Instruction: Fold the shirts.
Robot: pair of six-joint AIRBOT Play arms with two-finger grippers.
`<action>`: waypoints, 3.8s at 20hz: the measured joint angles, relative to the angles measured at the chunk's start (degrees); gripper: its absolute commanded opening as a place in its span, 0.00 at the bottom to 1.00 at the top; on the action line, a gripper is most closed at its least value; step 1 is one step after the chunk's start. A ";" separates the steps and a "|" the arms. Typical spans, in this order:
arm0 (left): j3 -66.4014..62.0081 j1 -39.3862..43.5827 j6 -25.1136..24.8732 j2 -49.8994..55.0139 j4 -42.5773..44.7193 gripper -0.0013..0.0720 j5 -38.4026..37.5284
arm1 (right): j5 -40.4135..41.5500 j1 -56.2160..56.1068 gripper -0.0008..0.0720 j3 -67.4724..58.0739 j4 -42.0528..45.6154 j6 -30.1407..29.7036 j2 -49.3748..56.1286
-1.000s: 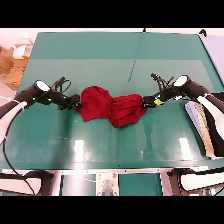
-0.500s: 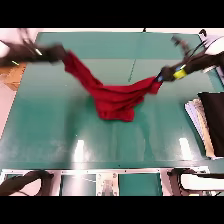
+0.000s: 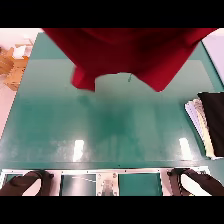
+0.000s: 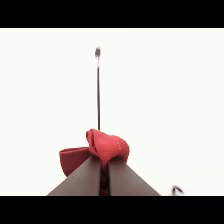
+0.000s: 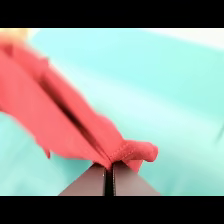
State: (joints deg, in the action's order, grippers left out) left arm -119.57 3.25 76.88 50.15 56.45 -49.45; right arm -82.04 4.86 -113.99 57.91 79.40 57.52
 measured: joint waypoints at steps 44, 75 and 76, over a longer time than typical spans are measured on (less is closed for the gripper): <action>87.12 -13.94 8.20 14.53 -2.45 0.58 -22.47 | 11.93 18.75 0.51 35.26 -5.33 -4.24 37.64; 82.14 -23.91 0.09 11.69 -2.01 0.05 -7.93 | 22.25 19.80 0.49 83.01 -16.15 -10.88 15.98; 82.14 -23.91 0.04 11.69 -2.32 0.05 -8.17 | 23.71 19.34 0.36 83.21 -16.65 -11.28 16.13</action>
State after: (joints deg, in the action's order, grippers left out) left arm -37.43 -20.67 76.93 61.84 54.13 -57.63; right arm -58.33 24.21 -30.79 41.25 68.12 73.65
